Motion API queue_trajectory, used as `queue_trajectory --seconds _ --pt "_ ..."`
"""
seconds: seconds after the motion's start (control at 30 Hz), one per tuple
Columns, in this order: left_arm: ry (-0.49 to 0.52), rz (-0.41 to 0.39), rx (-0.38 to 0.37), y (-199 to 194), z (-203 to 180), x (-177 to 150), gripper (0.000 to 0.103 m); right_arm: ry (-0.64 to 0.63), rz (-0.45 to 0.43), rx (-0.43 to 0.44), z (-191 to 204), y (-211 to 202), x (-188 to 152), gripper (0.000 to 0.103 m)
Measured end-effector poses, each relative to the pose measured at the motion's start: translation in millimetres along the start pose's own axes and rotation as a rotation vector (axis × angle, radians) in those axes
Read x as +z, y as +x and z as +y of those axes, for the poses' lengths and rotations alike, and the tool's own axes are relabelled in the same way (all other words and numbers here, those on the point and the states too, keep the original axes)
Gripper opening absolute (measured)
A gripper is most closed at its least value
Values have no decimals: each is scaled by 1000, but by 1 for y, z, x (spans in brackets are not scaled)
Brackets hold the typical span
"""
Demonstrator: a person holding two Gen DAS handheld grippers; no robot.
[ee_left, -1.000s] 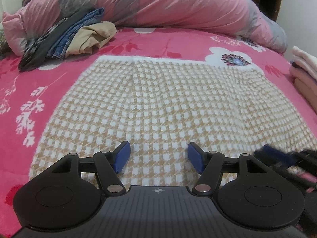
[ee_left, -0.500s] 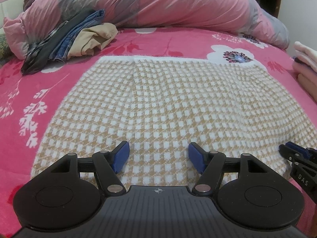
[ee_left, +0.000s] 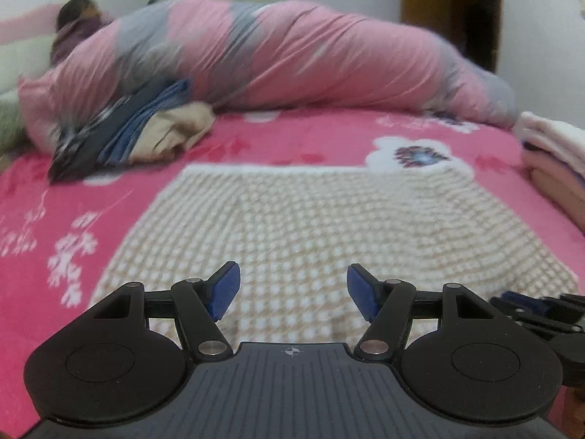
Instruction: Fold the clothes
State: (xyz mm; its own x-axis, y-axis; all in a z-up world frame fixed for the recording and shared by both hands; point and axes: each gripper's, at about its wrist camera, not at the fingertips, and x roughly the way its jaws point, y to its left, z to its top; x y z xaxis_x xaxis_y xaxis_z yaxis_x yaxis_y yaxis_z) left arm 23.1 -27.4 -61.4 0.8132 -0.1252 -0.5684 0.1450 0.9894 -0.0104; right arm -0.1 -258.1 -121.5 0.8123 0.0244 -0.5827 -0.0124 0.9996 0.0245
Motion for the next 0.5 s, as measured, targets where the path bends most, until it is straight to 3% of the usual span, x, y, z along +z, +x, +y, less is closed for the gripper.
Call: queue_trajectory --seconds 0.17,0.5 --pt "41 111 -11 22 -13 -16 66 -4 -21 18 -3 -1 -4 17" --pt "-15 110 -34 24 -3 -21 69 0 -33 30 -5 -1 -7 17"
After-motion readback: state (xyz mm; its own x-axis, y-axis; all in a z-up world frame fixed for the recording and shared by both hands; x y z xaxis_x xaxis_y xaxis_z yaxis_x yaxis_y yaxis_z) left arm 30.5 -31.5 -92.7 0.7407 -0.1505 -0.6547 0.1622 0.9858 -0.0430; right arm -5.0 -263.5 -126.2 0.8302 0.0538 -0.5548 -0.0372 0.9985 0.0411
